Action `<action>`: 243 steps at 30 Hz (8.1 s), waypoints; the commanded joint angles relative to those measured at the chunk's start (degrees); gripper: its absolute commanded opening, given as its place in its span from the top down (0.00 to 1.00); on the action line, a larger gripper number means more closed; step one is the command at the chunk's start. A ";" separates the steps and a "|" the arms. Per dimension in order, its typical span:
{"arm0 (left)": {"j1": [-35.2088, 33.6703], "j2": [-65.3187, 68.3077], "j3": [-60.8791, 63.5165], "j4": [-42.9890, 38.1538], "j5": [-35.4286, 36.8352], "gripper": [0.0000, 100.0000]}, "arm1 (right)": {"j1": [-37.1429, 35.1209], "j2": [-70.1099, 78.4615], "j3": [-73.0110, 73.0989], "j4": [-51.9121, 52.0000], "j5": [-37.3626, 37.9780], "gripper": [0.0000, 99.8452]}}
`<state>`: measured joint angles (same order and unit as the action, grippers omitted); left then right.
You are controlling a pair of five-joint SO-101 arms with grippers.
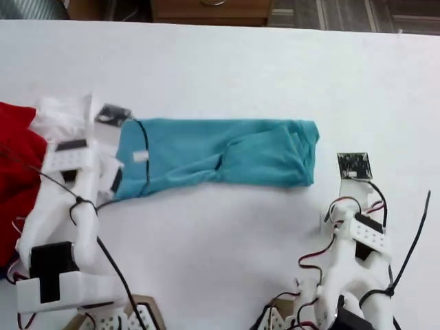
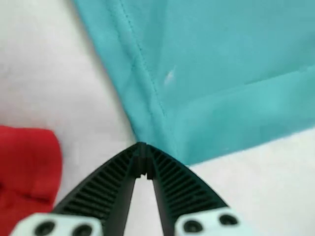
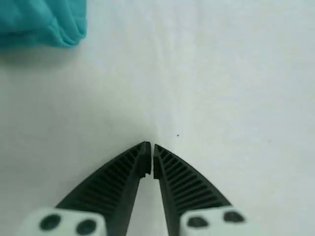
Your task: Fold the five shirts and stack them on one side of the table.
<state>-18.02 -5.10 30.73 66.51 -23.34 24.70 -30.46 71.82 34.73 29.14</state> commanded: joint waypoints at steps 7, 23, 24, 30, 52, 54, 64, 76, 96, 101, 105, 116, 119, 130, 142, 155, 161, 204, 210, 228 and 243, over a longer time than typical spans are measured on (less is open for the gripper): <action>-3.96 5.01 -26.24 12.84 4.31 0.75 | 0.57 -2.15 -0.09 -0.92 -0.35 0.98; -4.40 34.46 -49.71 18.11 8.62 0.76 | 0.48 -2.15 -0.09 -1.01 -0.35 0.98; -4.31 34.99 -50.42 18.46 8.53 0.76 | 0.40 -2.15 -0.09 -1.01 -0.35 0.98; -2.64 38.15 -51.30 18.29 8.26 0.76 | 0.40 -2.15 -0.09 -1.01 -0.26 0.98; -2.29 60.31 -76.44 27.25 8.18 0.76 | 0.40 -2.15 -0.09 -1.01 -0.26 0.98; -2.29 62.86 -80.22 30.07 7.82 0.76 | 0.40 -2.15 -0.09 -1.01 -0.26 0.98; -7.47 71.74 -96.92 35.34 5.01 0.97 | 0.40 -2.15 -0.09 -1.10 -0.26 0.98; -6.33 60.04 -88.22 36.04 5.01 0.97 | 0.40 -2.07 -0.09 -1.36 -0.26 0.98; 32.18 21.71 -63.87 34.99 18.73 0.97 | 0.40 -2.07 -0.09 -1.36 -0.26 0.98; 38.86 21.80 -63.87 29.71 19.16 0.97 | 0.40 -2.07 -0.09 -1.36 -0.26 0.98; 42.11 21.89 -63.87 24.88 19.16 0.97 | 0.40 -2.07 -0.09 -1.36 -0.26 0.98; 45.27 30.42 -67.38 17.41 19.25 0.97 | 0.31 -2.07 -0.09 -1.36 -0.26 0.98; 45.98 36.04 -73.36 18.37 19.25 0.93 | 0.31 -2.07 -0.09 -1.36 -0.26 0.98; 46.86 51.60 -99.74 27.08 19.16 0.83 | 0.31 -2.07 -0.09 -1.36 -0.26 0.98; 37.27 53.19 -98.77 30.77 13.89 0.97 | 0.31 -2.07 -0.09 -1.36 -0.26 0.98; 39.82 54.07 -90.42 23.74 13.89 0.97 | 0.31 -2.07 -0.09 -1.36 -0.26 0.98; 39.91 58.46 -90.95 25.49 13.89 0.97 | 0.31 -2.07 -0.09 -1.36 -0.26 0.98; 45.36 57.14 -90.95 31.38 14.33 0.97 | 0.31 -2.07 -0.09 -1.45 -0.26 0.98; 45.89 56.62 -90.24 36.04 14.42 0.97 | 0.31 -2.07 -0.09 -1.80 -0.35 0.98; 51.34 45.80 -70.73 33.14 14.33 0.97 | 0.31 -2.07 -0.09 -1.80 -0.35 0.98; 42.02 52.84 -92.79 20.04 16.97 0.94 | 0.31 -2.07 -0.09 -1.80 -0.35 0.98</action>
<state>24.62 46.68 -59.56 89.45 -7.08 24.70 -30.73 72.00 33.93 29.05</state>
